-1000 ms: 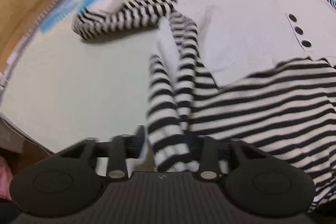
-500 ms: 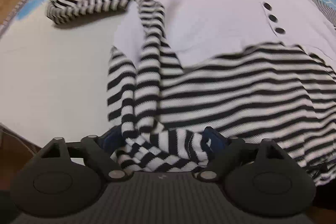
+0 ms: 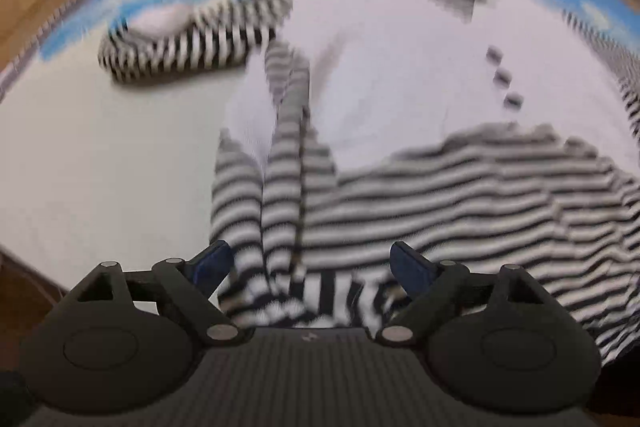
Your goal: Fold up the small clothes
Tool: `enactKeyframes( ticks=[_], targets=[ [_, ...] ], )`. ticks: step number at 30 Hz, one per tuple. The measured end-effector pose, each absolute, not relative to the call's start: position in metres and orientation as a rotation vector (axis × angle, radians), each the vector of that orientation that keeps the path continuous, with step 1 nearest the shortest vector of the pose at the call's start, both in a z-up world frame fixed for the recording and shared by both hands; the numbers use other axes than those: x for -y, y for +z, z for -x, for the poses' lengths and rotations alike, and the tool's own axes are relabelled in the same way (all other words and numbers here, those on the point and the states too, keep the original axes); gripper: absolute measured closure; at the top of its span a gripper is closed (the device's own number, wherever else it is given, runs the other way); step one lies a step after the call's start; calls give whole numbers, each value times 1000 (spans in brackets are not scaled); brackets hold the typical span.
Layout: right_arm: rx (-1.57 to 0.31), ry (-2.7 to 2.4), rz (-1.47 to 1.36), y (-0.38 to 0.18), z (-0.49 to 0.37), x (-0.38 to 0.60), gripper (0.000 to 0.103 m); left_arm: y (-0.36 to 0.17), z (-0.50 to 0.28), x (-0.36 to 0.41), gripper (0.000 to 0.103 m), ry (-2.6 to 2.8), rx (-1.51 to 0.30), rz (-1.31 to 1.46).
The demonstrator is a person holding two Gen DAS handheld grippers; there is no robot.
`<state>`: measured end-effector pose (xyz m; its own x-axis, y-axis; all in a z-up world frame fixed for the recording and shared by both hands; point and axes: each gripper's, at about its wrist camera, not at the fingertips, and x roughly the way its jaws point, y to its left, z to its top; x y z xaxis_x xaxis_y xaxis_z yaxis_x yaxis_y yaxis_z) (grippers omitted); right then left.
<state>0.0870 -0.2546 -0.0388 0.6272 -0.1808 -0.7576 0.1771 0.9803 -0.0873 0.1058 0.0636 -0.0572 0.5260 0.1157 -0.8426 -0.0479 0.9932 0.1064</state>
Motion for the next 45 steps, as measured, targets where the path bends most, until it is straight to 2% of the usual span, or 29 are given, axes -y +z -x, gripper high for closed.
enactKeyframes(
  ticks=[3,7,12,15,20,24,27,28,30,32,34,38,42,44,45],
  targets=[
    [-741,-204,5,-19,-79,255,38,-41,-107,-60,12,96,-926,-40],
    [-644,-197,-13,5,-80,260,30,-28,-108,-60,12,119,-814,-62],
    [-576,-142,-30,44,-93,271,28,-21,-109,-62,12,125,-797,-40],
    [-526,-71,3,67,-107,275,22,-20,-112,-66,12,115,-796,-5],
    [-507,-28,9,74,-124,281,22,-13,-111,-67,14,128,-749,-11],
    [-494,-69,-84,74,-133,274,27,7,-114,-77,27,147,-688,6],
    [-481,-52,-53,75,-137,256,33,26,-140,-101,55,144,-721,66],
    [-475,-44,-53,77,-138,253,38,32,-151,-109,63,156,-730,75],
    [-468,-34,-60,80,-141,249,49,42,-177,-128,69,188,-737,90],
    [-480,-30,-93,83,-146,250,68,50,-205,-150,69,213,-731,106],
    [-513,-37,-148,83,-153,255,74,50,-231,-172,69,247,-725,100],
    [-586,-43,-230,76,-165,259,74,22,-277,-223,67,355,-760,66],
    [-625,-28,-219,71,-172,254,74,-21,-308,-274,58,482,-877,148],
    [-640,-22,-201,70,-177,252,74,-27,-317,-297,44,522,-880,219],
    [-648,-21,-192,69,-179,251,74,-30,-320,-304,27,544,-875,209]
  ],
)
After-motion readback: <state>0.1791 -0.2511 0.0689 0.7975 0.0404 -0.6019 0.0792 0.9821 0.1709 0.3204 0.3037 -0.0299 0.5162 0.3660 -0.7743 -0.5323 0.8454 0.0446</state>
